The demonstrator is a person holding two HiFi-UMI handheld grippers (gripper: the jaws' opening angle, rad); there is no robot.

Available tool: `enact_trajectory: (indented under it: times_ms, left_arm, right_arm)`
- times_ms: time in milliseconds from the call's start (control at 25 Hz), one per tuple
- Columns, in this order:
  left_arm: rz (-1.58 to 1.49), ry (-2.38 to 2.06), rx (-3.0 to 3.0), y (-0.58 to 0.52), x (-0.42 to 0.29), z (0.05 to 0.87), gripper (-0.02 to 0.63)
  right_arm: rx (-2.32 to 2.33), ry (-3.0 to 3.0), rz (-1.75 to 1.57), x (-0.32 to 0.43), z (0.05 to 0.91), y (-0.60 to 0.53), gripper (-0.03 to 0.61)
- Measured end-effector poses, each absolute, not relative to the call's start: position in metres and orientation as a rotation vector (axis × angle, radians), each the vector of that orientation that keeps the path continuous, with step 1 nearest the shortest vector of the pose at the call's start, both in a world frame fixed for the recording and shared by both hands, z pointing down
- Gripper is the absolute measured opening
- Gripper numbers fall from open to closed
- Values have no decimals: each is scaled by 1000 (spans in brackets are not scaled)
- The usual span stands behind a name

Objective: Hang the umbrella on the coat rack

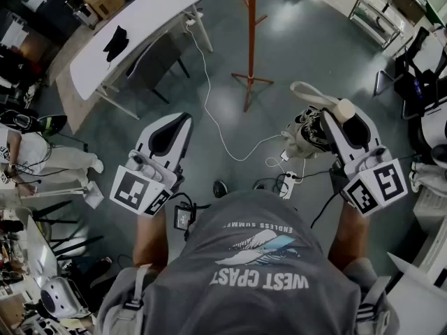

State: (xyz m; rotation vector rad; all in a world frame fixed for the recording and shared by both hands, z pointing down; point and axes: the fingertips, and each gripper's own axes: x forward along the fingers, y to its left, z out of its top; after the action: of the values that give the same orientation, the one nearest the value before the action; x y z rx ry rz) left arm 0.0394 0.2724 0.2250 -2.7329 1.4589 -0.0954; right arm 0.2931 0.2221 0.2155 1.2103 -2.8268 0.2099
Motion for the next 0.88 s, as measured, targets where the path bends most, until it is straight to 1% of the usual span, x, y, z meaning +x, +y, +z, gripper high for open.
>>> enact_trajectory:
  times_ms: [440, 880]
  left_arm:
    - [-76, 1433, -2750, 271, 9, 226, 23]
    - [-29, 1383, -2787, 266, -62, 231, 23]
  right_arm:
    - [1241, -2817, 213, 264, 211, 225, 172]
    - [1352, -2800, 279, 202, 210, 228, 172]
